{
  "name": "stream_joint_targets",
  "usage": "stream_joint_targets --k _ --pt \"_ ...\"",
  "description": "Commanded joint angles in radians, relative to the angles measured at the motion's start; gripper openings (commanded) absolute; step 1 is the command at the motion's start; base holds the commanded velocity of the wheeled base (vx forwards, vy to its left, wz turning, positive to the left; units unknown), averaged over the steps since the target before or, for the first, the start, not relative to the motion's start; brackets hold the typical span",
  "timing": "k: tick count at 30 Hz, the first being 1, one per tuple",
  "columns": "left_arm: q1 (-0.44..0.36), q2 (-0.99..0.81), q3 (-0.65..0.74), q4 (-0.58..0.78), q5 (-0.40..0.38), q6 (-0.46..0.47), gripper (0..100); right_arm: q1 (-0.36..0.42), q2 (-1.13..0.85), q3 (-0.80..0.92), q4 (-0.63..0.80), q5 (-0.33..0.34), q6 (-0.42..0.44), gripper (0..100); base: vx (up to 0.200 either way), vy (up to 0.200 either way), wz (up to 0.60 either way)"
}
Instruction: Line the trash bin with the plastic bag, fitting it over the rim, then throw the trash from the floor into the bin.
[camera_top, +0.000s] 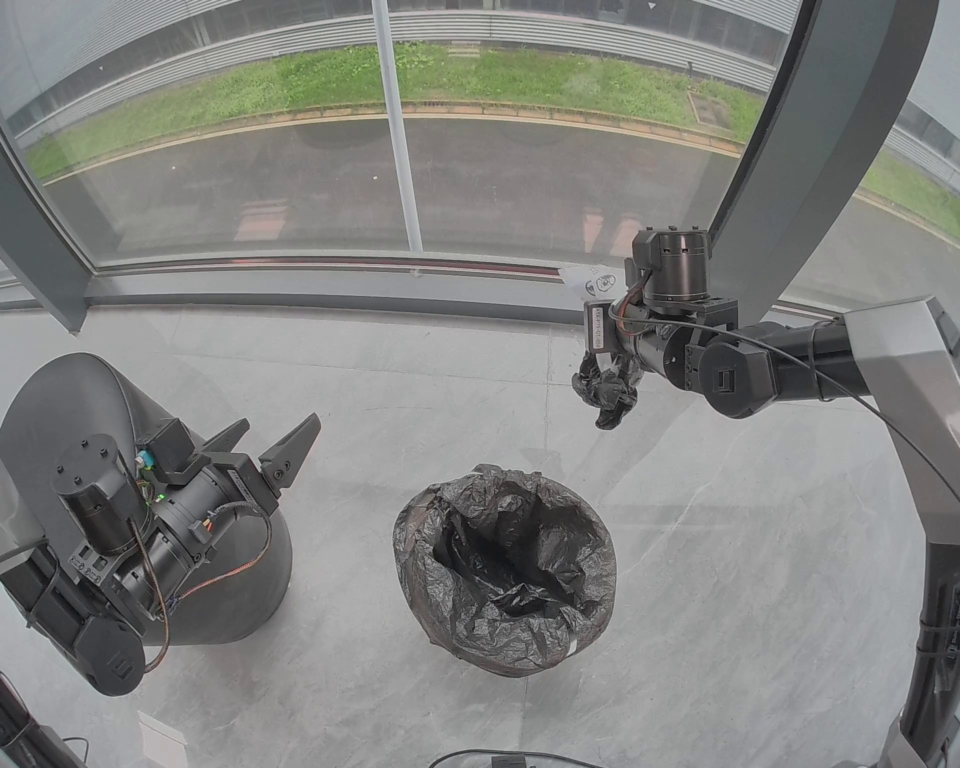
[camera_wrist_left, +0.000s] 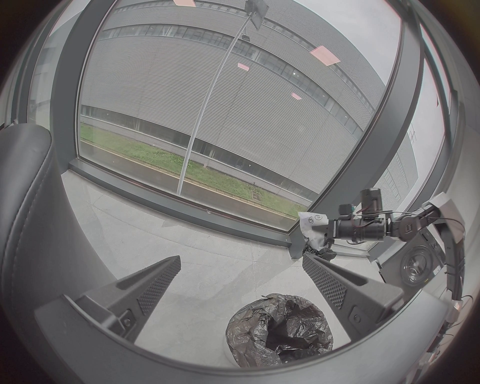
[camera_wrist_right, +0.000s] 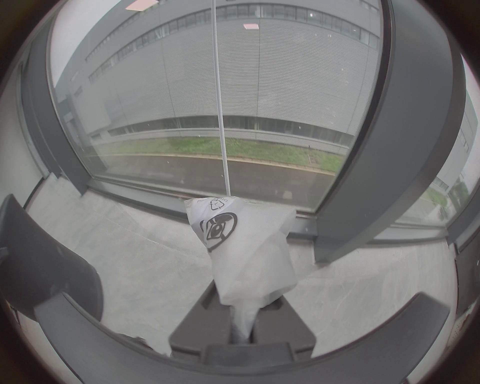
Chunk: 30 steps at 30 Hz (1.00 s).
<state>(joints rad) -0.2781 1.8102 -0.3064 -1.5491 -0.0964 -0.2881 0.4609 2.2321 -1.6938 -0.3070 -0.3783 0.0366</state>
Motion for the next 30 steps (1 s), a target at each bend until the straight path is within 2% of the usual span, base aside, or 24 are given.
stream_joint_targets --k 1,8,13,19,22,26,30 --pt "0.0 -0.008 0.001 0.0 0.0 0.0 100 0.081 -0.129 0.121 -0.081 -0.033 -0.029 0 0.0 0.0 0.0" --pt "0.0 -0.022 0.006 0.0 0.0 0.0 100 0.233 -0.221 0.396 -0.202 -0.039 -0.02 0 0.0 0.0 0.0" --pt "-0.001 -0.017 0.007 0.0 0.001 0.0 100 0.294 -0.204 0.516 -0.369 -0.096 -0.012 0 0.0 0.0 0.0" --pt "-0.001 -0.009 0.007 0.0 0.001 0.0 100 0.404 -0.137 0.625 -0.547 -0.156 -0.02 0 0.0 0.0 0.0" --pt "-0.001 -0.009 0.009 0.0 0.001 0.001 100 0.427 -0.088 0.629 -0.604 -0.188 -0.021 0 0.0 0.0 0.0" --pt "-0.001 -0.011 0.01 0.0 0.001 0.001 100 0.447 -0.045 0.64 -0.653 -0.194 -0.03 0 0.0 0.0 0.0" --pt "-0.001 -0.011 0.01 0.0 0.001 0.001 100 0.458 0.023 0.663 -0.761 -0.228 -0.073 0 0.0 0.0 0.0"
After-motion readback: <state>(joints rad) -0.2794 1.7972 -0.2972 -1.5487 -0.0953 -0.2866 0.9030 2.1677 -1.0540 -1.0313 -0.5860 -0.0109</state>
